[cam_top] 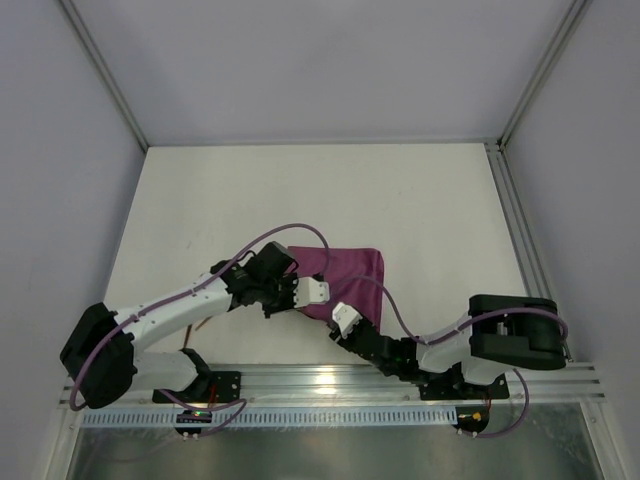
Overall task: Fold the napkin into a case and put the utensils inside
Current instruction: Pick up the lower triangle-folded napkin from the center of the board, then fold the lower triangle-folded napkin at the center of the board.
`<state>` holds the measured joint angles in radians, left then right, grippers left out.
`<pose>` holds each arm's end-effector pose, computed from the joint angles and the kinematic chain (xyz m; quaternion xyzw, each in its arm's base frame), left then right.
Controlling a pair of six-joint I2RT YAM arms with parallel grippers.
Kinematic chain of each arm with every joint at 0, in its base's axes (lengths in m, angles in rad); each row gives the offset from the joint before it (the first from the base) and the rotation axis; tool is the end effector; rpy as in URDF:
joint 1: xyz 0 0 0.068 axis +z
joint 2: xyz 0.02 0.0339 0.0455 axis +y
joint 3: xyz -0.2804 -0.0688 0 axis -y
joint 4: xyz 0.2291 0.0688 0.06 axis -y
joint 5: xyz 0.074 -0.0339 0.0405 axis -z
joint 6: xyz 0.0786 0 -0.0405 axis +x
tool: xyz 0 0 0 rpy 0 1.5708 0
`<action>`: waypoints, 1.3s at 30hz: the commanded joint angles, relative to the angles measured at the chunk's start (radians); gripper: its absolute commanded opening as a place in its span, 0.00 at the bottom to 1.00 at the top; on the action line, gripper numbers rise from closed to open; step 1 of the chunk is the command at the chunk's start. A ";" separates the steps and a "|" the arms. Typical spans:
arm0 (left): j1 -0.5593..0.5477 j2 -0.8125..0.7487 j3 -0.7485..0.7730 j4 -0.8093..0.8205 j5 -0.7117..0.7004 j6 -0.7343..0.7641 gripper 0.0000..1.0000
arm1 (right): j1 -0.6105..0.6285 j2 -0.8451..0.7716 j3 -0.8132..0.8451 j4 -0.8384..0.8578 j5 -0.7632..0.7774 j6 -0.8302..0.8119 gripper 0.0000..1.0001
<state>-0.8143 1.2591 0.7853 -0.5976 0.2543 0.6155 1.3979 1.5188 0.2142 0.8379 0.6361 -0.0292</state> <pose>0.1484 -0.1860 0.1975 0.6537 0.7053 -0.1466 0.2317 0.0883 0.2344 0.1265 -0.4054 0.7188 0.1086 0.5543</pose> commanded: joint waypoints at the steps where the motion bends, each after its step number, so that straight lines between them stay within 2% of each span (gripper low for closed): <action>1: 0.007 -0.017 0.025 -0.022 0.034 0.016 0.00 | -0.010 -0.069 -0.010 -0.095 0.008 0.092 0.46; 5: 0.018 -0.018 0.020 -0.030 0.037 0.026 0.00 | -0.017 -0.130 -0.019 -0.190 -0.030 0.135 0.45; 8: 0.023 -0.021 0.022 -0.033 0.048 0.026 0.00 | -0.033 -0.177 -0.033 -0.230 -0.050 0.152 0.39; 14: 0.029 -0.021 0.022 -0.033 0.057 0.023 0.00 | -0.076 -0.226 -0.035 -0.253 -0.150 0.137 0.21; 15: 0.029 -0.020 0.022 -0.033 0.059 0.023 0.00 | -0.082 -0.226 -0.030 -0.261 -0.171 0.134 0.15; 19: 0.032 -0.007 0.020 -0.039 0.057 0.026 0.00 | -0.129 -0.250 0.010 -0.316 -0.318 0.129 0.03; 24: 0.046 -0.018 0.017 -0.065 0.051 0.056 0.00 | -0.299 -0.359 0.040 -0.471 -0.695 0.126 0.03; 26: 0.047 -0.020 0.015 -0.074 0.027 0.072 0.01 | -0.351 -0.376 0.069 -0.520 -0.803 0.106 0.03; 27: 0.047 -0.020 0.015 -0.074 0.025 0.075 0.03 | -0.375 -0.373 0.082 -0.551 -0.916 0.098 0.03; 28: 0.047 -0.021 0.015 -0.077 0.028 0.091 0.12 | -0.414 -0.355 0.091 -0.562 -0.965 0.094 0.03; 30: 0.047 -0.024 0.014 -0.093 0.048 0.105 0.22 | -0.444 -0.321 0.138 -0.609 -1.068 0.084 0.03; 31: 0.047 -0.023 0.014 -0.097 0.057 0.119 0.35 | -0.471 -0.284 0.169 -0.620 -1.098 0.081 0.03; 34: 0.047 -0.023 0.011 -0.102 0.068 0.125 0.53 | -0.523 -0.229 0.204 -0.623 -1.205 0.080 0.03; 36: 0.044 -0.024 0.014 -0.110 0.062 0.128 0.58 | -0.540 -0.189 0.215 -0.625 -1.221 0.078 0.03; 39: 0.035 -0.043 0.028 -0.116 0.034 0.118 0.71 | -0.574 -0.161 0.223 -0.623 -1.263 0.081 0.03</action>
<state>-0.7719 1.2537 0.7853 -0.6933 0.2905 0.7235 0.8486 1.3418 0.4065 0.2329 -0.5026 0.0578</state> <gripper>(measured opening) 0.669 0.044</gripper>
